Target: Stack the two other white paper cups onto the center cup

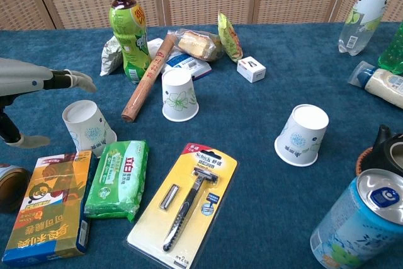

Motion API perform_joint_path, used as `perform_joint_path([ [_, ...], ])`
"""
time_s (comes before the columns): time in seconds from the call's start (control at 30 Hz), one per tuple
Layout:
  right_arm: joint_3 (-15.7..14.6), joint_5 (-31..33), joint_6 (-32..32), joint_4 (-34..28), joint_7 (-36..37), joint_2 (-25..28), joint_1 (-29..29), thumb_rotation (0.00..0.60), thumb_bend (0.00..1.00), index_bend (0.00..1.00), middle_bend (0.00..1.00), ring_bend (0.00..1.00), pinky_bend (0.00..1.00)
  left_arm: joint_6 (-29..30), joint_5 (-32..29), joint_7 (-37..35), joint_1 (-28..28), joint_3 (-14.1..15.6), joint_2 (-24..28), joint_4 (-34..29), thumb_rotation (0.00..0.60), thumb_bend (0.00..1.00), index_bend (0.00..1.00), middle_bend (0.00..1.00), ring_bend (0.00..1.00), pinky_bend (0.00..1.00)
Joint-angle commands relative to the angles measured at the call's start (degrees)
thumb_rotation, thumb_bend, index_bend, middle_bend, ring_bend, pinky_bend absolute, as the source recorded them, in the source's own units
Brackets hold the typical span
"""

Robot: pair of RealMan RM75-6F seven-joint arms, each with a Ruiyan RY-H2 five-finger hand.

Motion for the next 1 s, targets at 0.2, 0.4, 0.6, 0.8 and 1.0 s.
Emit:
perform_joint_path([
  [0.2, 0.1, 0.3, -0.2, 0.1, 0.6, 0.1, 0.0, 0.6, 0.02, 0.0, 0.0, 0.0, 0.0, 2.8, -5.9, 3.1, -3.4, 0.3, -4.0, 2.1, 0.6, 0.38, 0.0, 0.0, 0.0, 0.0],
  [0.4, 0.0, 0.4, -0.5, 0.3, 0.7, 0.0, 0.1, 0.6, 0.02, 0.0, 0.0, 0.0, 0.0, 2.8, -8.1, 3.4, -5.7, 0.1, -5.7, 3.3, 0.6, 0.38, 0.0, 0.0, 0.0, 0.09],
  [0.6, 0.1, 0.7, -0.7, 0.5, 1.2, 0.0, 0.2, 0.6, 0.02, 0.0, 0.0, 0.0, 0.0, 3.6, -8.3, 4.1, -7.3, 0.8, -7.7, 4.9, 0.6, 0.38, 0.02, 0.05, 0.05, 0.3],
  [0.8, 0.1, 0.9, -0.8, 0.5, 1.3, 0.0, 0.2, 0.6, 0.02, 0.0, 0.0, 0.0, 0.0, 5.7, -7.2, 4.1, -7.7, 1.5, -9.5, 6.1, 0.6, 0.39, 0.11, 0.17, 0.17, 0.4],
  [1.0, 0.1, 0.9, -0.9, 0.6, 1.5, 0.0, 0.2, 0.6, 0.03, 0.0, 0.0, 0.0, 0.0, 6.7, -5.9, 3.4, -7.5, 2.2, -10.0, 6.5, 0.6, 0.39, 0.15, 0.36, 0.24, 0.45],
])
